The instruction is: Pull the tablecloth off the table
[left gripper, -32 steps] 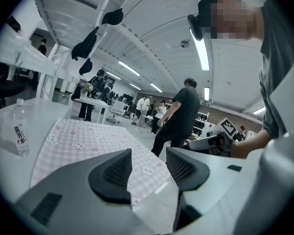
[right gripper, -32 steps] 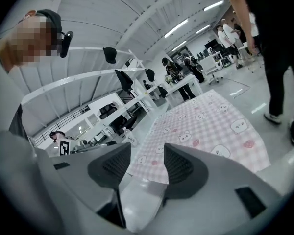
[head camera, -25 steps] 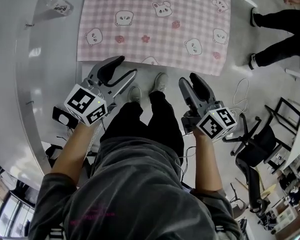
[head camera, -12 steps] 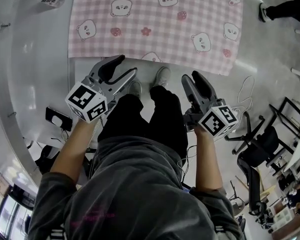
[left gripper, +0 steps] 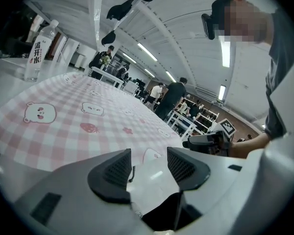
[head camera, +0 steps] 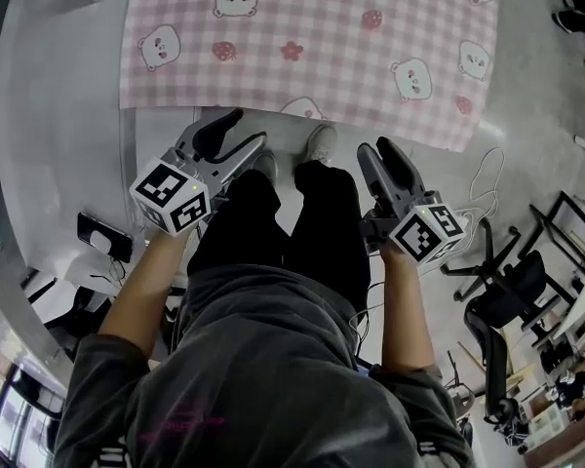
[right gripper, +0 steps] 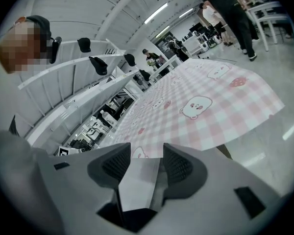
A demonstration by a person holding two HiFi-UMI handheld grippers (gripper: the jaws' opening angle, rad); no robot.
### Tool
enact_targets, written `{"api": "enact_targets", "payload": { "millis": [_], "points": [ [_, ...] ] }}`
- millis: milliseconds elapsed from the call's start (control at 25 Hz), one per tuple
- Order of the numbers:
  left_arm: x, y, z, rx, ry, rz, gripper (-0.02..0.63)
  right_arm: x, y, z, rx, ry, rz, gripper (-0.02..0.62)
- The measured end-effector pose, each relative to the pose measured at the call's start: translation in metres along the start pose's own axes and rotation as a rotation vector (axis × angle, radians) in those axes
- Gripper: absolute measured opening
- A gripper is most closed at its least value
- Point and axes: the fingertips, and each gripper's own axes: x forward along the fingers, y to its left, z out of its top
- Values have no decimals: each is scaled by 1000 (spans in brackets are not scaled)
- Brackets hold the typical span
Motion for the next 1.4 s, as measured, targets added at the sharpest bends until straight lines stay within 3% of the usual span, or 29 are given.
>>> {"api": "enact_targets", "payload": {
  "millis": [600, 880, 1240, 1400],
  "points": [
    [14, 41, -51, -96, 16, 4, 232, 25, -36, -32, 57, 12, -32, 202],
    [22, 57, -46, -170, -26, -2, 236, 30, -50, -26, 154, -50, -13, 202],
    [25, 67, -42, -244, -65, -20, 236, 40, -61, -32, 228, -54, 4, 202],
    [29, 71, -40, -281, -85, -32, 218, 47, -59, -27, 252, -77, 55, 201]
  ]
}}
